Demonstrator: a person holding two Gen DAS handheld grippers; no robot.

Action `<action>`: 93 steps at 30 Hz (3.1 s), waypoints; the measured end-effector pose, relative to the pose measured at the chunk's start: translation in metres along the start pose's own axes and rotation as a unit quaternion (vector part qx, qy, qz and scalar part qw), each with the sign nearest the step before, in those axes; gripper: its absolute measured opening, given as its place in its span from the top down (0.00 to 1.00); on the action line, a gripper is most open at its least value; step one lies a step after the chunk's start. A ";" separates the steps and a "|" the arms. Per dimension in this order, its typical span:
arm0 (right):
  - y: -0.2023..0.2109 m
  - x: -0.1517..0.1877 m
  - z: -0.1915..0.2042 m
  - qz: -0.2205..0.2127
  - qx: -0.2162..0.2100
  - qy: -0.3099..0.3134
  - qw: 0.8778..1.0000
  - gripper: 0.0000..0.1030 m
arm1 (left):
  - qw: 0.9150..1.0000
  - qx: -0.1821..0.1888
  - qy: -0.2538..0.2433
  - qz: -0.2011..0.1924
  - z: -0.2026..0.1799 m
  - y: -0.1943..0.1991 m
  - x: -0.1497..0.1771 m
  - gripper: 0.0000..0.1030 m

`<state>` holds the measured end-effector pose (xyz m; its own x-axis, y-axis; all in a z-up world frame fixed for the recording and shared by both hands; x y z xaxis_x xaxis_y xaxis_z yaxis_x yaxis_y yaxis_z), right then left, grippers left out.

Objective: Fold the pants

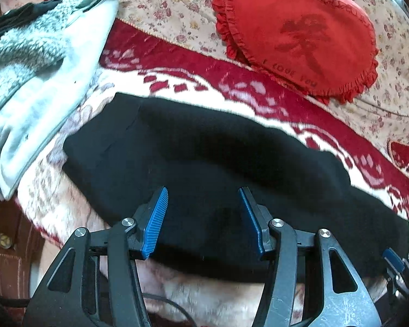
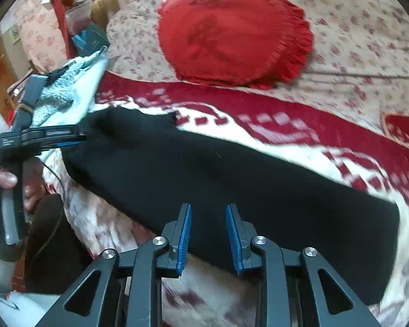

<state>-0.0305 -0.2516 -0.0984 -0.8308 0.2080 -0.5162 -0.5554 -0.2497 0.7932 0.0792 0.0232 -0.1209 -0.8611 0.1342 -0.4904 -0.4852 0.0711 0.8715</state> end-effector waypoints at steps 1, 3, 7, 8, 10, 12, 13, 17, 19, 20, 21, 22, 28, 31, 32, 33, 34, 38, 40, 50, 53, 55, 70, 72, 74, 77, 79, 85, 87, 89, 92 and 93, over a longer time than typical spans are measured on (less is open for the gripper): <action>-0.002 0.005 -0.007 0.005 0.005 -0.009 1.000 0.75 | 1.000 -0.002 0.000 0.001 0.000 0.000 0.005 0.49; -0.007 0.014 -0.017 0.015 0.009 -0.021 1.000 0.75 | 1.000 -0.010 -0.005 0.004 -0.004 0.001 0.013 0.50; 0.005 0.019 -0.029 0.008 -0.014 -0.048 0.999 0.75 | 1.000 -0.001 -0.020 0.003 -0.022 0.011 0.018 0.49; 0.008 0.018 -0.031 0.005 -0.009 -0.048 0.999 0.74 | 1.000 0.010 -0.024 0.001 -0.030 0.014 0.017 0.49; 0.018 0.019 -0.039 -0.001 0.006 -0.050 0.999 0.74 | 0.999 0.025 -0.040 -0.007 -0.047 0.022 0.014 0.49; 0.026 0.020 -0.045 -0.006 0.017 -0.054 0.998 0.73 | 0.997 0.037 -0.060 -0.012 -0.067 0.028 0.011 0.49; 0.033 0.020 -0.051 -0.012 0.027 -0.058 0.998 0.72 | 0.996 0.046 -0.070 -0.011 -0.078 0.029 0.010 0.48; 0.049 0.023 -0.077 -0.024 0.049 -0.084 0.995 0.70 | 0.989 0.095 -0.112 0.007 -0.125 0.026 0.008 0.48; 0.056 0.026 -0.091 -0.027 0.057 -0.101 0.993 0.68 | 0.986 0.108 -0.130 0.012 -0.145 0.025 0.006 0.48; 0.059 0.028 -0.098 -0.028 0.061 -0.112 0.991 0.68 | 0.984 0.115 -0.138 0.012 -0.154 0.024 0.004 0.48; 0.063 0.030 -0.106 -0.030 0.062 -0.125 0.990 0.67 | 0.981 0.126 -0.150 0.014 -0.169 0.023 0.002 0.47; 0.066 0.032 -0.113 -0.034 0.061 -0.135 0.988 0.64 | 0.978 0.135 -0.159 0.018 -0.179 0.022 0.000 0.44; 0.077 0.048 -0.152 -0.048 0.031 -0.244 0.968 0.51 | 0.954 0.207 -0.213 0.038 -0.257 0.020 -0.011 0.32; 0.071 0.049 -0.156 -0.044 0.017 -0.257 0.965 0.51 | 0.941 0.227 -0.247 0.047 -0.294 0.017 -0.016 0.32; 0.068 0.049 -0.157 -0.041 0.013 -0.260 0.965 0.51 | 0.936 0.233 -0.258 0.049 -0.305 0.016 -0.017 0.32; 0.065 0.050 -0.157 -0.037 0.009 -0.261 0.964 0.51 | 0.931 0.240 -0.270 0.051 -0.317 0.015 -0.018 0.32; 0.064 0.051 -0.157 -0.035 0.007 -0.262 0.965 0.51 | 0.927 0.246 -0.278 0.051 -0.326 0.014 -0.019 0.32; 0.058 0.053 -0.163 -0.036 -0.006 -0.277 0.960 0.50 | 0.906 0.259 -0.328 0.066 -0.362 0.003 -0.017 0.32; 0.057 0.053 -0.163 -0.039 -0.014 -0.281 0.959 0.46 | 0.896 0.263 -0.350 0.070 -0.378 -0.002 -0.015 0.32; 0.053 0.049 -0.170 -0.073 -0.038 -0.314 0.946 0.40 | 0.864 0.259 -0.427 0.061 -0.427 -0.012 0.005 0.32; 0.051 0.045 -0.170 -0.082 -0.015 -0.298 0.951 0.55 | 0.860 0.272 -0.427 0.066 -0.432 -0.016 0.011 0.44; 0.052 0.043 -0.172 -0.087 -0.015 -0.297 0.951 0.69 | 0.858 0.274 -0.431 0.058 -0.433 -0.013 0.012 0.57; 0.098 -0.040 -0.042 -0.133 -0.122 -0.124 0.976 0.86 | 0.901 0.297 -0.314 -0.046 -0.296 0.085 -0.073 0.85; 0.086 -0.051 -0.005 -0.121 -0.144 -0.088 0.978 0.86 | 0.915 0.276 -0.291 -0.057 -0.257 0.086 -0.081 0.85; 0.070 -0.053 0.022 -0.102 -0.158 -0.064 0.980 0.86 | 0.931 0.251 -0.259 -0.059 -0.215 0.079 -0.084 0.85; 0.031 -0.048 0.061 -0.056 -0.177 -0.036 0.982 0.86 | 0.949 0.225 -0.217 -0.044 -0.166 0.062 -0.077 0.85; -0.002 -0.042 0.078 -0.024 -0.179 -0.027 0.983 0.85 | 0.961 0.207 -0.182 -0.025 -0.135 0.042 -0.069 0.85; -0.043 -0.027 0.103 0.060 -0.198 -0.021 0.978 0.67 | 0.974 0.197 -0.109 0.016 -0.092 0.014 -0.040 0.72; -0.013 -0.037 0.092 0.028 -0.211 -0.032 0.976 0.65 | 0.974 0.204 -0.102 0.013 -0.093 0.018 -0.036 0.62; 0.009 -0.049 0.067 -0.015 -0.182 -0.048 0.982 0.65 | 0.973 0.207 -0.099 0.011 -0.098 0.022 -0.032 0.59; 0.011 -0.061 0.031 -0.039 -0.106 -0.052 0.992 0.65 | 0.973 0.206 -0.100 0.000 -0.110 0.029 -0.028 0.59; 0.008 -0.061 0.024 -0.036 -0.088 -0.054 0.994 0.65 | 0.973 0.204 -0.104 -0.008 -0.117 0.034 -0.026 0.59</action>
<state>0.0167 -0.2439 -0.0523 -0.7855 0.3292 -0.5240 -0.6185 -0.3895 0.6824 0.0675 -0.0936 -0.0793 -0.7842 0.3247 -0.5287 -0.3606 0.4551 0.8142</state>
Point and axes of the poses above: each gripper's, at about its wrist camera, not at the fingertips, and y roughly against the way its jaws point, z to its left, x to its underside, the point moved 6 cm from there along -y, roughly the way its jaws point, and after that the axes turned 11 degrees about -y, right-handed, at the moved point
